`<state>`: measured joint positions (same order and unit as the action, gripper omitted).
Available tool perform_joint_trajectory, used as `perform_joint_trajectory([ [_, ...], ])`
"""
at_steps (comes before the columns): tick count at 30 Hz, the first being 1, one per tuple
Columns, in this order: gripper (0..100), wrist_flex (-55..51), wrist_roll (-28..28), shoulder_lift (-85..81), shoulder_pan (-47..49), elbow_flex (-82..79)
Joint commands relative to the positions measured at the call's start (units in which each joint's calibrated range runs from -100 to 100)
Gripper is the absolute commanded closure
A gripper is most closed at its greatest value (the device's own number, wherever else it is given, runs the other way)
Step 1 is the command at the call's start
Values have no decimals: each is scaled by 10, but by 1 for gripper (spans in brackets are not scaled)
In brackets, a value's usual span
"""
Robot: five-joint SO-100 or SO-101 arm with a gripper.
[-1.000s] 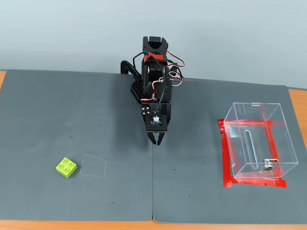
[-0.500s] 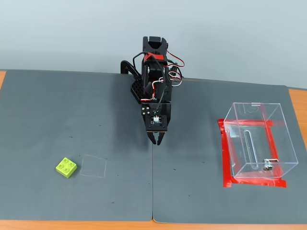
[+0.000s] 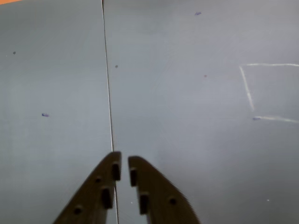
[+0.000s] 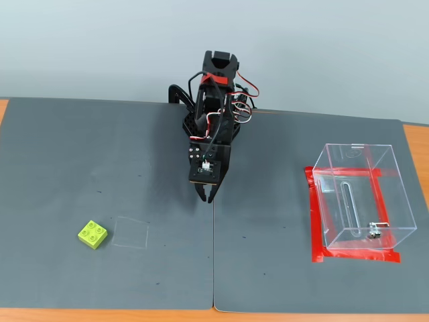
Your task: Pick the green lego block and place it into the transparent box
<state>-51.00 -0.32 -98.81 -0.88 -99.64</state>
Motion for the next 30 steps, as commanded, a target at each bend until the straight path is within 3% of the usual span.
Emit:
perform_joint_trajectory([
  [1, 98, 6, -3, -4, -12, -3],
  [9, 97, 7, -73, -4, -46, 0],
  [16, 97, 0, -46, -3, -80, 72],
  [23, 87, -1, -22, -3, -112, 95],
  [30, 86, -1, -21, -3, -153, 95],
])
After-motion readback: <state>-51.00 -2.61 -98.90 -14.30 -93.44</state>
